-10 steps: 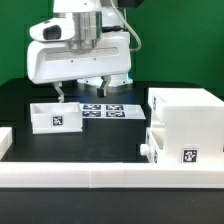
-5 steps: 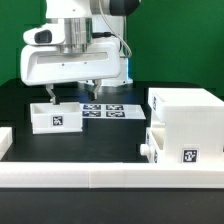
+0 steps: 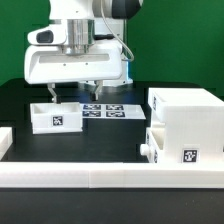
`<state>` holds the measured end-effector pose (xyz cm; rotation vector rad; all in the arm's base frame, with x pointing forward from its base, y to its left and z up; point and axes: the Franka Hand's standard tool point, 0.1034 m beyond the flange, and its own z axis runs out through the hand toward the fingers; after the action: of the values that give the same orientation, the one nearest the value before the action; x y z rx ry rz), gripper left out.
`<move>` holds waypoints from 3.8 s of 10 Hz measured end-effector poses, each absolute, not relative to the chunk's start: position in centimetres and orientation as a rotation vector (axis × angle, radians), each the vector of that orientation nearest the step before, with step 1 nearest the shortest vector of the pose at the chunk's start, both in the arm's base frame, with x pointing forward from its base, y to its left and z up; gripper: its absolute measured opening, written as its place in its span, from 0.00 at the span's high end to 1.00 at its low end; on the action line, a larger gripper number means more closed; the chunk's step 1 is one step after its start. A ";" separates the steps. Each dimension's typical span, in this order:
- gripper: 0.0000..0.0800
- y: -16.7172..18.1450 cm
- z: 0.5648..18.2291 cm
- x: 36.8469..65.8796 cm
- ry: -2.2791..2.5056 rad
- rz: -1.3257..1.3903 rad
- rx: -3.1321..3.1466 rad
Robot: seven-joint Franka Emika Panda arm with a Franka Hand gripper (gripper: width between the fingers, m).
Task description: Assemble drawer
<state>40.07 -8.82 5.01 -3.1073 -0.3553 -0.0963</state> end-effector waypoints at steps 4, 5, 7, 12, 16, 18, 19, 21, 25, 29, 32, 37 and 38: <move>0.19 -9.0 3.2 38.1 -0.370 -0.102 -3.110; 0.19 -8.9 2.6 37.9 -0.370 -0.098 -3.108; 0.19 -8.6 1.5 37.7 -0.373 -0.090 -3.104; 0.35 -8.5 0.5 37.2 -0.387 -0.084 -3.100; 0.71 -8.1 0.5 37.3 -0.404 -0.083 -3.097; 0.95 -8.0 0.5 37.3 -0.408 -0.082 -3.095; 0.95 -7.6 0.6 37.5 -0.419 -0.083 -3.093; 0.95 -5.6 1.8 38.5 -0.416 -0.068 -3.084; 0.95 -2.7 4.3 42.6 -0.518 -0.107 -3.066; 0.95 -2.2 5.1 44.9 -0.618 -0.108 -3.041; 0.95 -2.3 5.1 44.8 -0.792 -0.110 -3.004; 0.95 -2.3 6.0 48.1 -1.622 -0.094 -2.691; 0.95 -2.4 5.9 48.0 -1.688 -0.089 -2.653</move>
Offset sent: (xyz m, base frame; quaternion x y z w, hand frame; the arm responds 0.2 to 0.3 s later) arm -0.0140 -0.0026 -0.0205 0.0027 0.0132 0.0060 0.9999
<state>47.97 -2.39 5.87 -2.6528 -1.6879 -0.0886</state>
